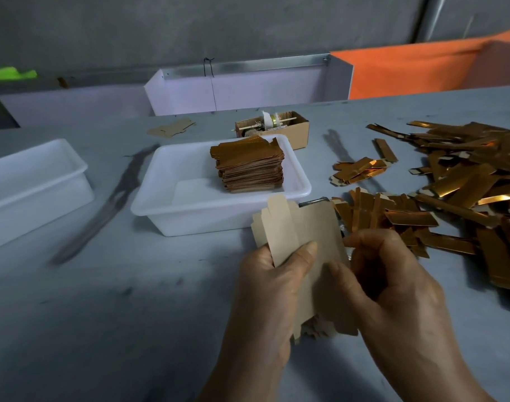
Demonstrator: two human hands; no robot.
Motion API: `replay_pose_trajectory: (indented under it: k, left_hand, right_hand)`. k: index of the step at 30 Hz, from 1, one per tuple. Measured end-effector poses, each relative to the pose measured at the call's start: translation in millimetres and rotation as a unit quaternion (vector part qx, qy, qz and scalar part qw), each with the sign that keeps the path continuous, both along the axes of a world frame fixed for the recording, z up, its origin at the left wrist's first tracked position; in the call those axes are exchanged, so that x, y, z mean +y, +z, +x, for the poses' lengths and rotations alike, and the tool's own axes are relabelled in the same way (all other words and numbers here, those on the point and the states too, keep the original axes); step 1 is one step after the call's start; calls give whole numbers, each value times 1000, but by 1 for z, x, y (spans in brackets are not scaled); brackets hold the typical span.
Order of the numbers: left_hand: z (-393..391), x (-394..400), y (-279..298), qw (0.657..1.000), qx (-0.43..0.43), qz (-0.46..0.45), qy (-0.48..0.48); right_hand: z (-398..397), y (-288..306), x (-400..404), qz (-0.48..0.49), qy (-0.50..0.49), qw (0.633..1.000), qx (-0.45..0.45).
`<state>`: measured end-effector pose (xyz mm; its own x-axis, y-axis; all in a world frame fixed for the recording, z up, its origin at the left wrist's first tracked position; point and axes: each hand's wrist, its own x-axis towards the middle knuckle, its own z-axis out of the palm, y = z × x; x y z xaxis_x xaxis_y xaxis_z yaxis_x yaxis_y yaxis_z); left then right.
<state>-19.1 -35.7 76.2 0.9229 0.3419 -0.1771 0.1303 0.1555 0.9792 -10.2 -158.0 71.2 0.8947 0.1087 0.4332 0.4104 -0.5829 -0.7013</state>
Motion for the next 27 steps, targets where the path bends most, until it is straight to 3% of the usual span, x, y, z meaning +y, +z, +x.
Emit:
replay_pose_trajectory:
  k: [2, 7, 15, 19, 23, 27]
  left_hand:
    - [-1, 0, 0, 1000, -3, 12, 5]
    - [-4, 2, 0, 1000, -3, 21, -19]
    - [-2, -1, -4, 999, -5, 27, 27]
    - [-3, -6, -7, 998, -27, 57, 31]
    - [-5, -5, -5, 998, -34, 56, 3]
    - [-6, 1, 0, 993, -45, 36, -102]
  right_hand:
    - [1, 0, 0, 13, 2, 1000, 14]
    - [9, 3, -2, 137, 44, 976, 163]
    - [0, 0, 1, 20, 18, 998, 55]
    - [-6, -2, 7, 21, 42, 999, 8]
    - [-10, 6, 7, 88, 114, 986, 88]
    - [-8, 10, 1, 109, 125, 979, 121]
